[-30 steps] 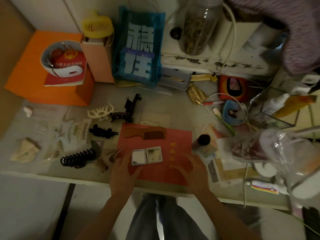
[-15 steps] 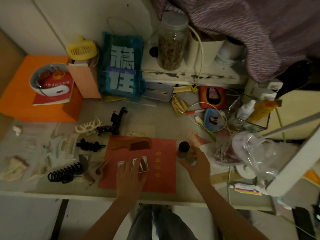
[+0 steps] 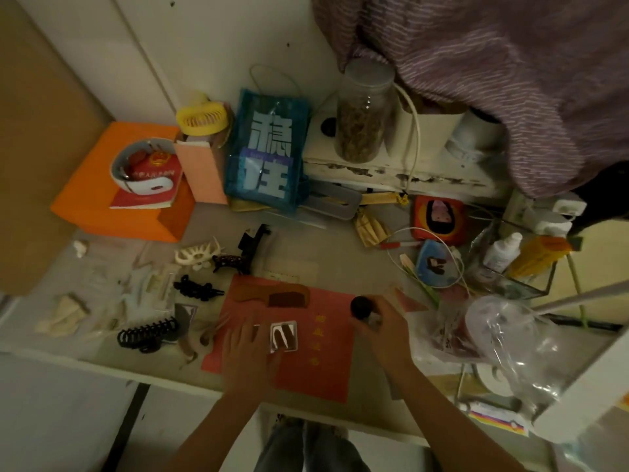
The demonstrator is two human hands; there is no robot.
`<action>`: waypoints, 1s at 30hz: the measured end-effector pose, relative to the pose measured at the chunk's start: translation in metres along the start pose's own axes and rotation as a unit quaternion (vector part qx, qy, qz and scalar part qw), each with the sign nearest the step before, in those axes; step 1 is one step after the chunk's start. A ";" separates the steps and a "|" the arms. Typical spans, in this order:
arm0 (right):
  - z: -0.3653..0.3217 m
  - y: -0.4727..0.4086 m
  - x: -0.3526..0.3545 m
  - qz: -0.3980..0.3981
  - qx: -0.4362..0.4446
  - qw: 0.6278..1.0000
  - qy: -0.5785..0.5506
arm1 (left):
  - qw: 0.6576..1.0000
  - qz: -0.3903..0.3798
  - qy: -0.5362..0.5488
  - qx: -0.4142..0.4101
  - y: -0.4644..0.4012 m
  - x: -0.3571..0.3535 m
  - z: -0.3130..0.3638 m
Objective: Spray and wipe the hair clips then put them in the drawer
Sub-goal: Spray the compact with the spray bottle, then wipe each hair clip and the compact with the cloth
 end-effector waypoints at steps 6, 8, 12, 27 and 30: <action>-0.054 -0.014 -0.042 -0.076 0.051 0.995 -0.044 | 0.998 0.043 0.035 0.028 -0.004 0.032 -0.038; -0.076 -0.017 -0.060 -0.096 0.074 0.992 -0.044 | 0.997 0.054 0.021 0.042 -0.008 0.045 -0.052; -0.112 -0.022 -0.098 -0.132 0.097 0.985 -0.063 | 0.991 0.071 0.070 0.089 -0.017 0.068 -0.087; -0.219 -0.018 -0.280 -0.087 0.085 0.989 -0.083 | 0.996 0.046 0.059 0.051 -0.118 0.115 -0.276; -0.227 -0.017 -0.318 -0.098 0.047 0.991 -0.083 | 0.996 0.029 0.074 0.028 -0.137 0.120 -0.308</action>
Point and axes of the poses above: each hand's wrist, its own y-axis away from the middle knuckle, its own x-axis out of the back of the hand, z = x × y, the point moved 10 cm from there along -y, towards the middle knuckle, and after that the axes turned 15 degrees about x, right-handed, at the moved point
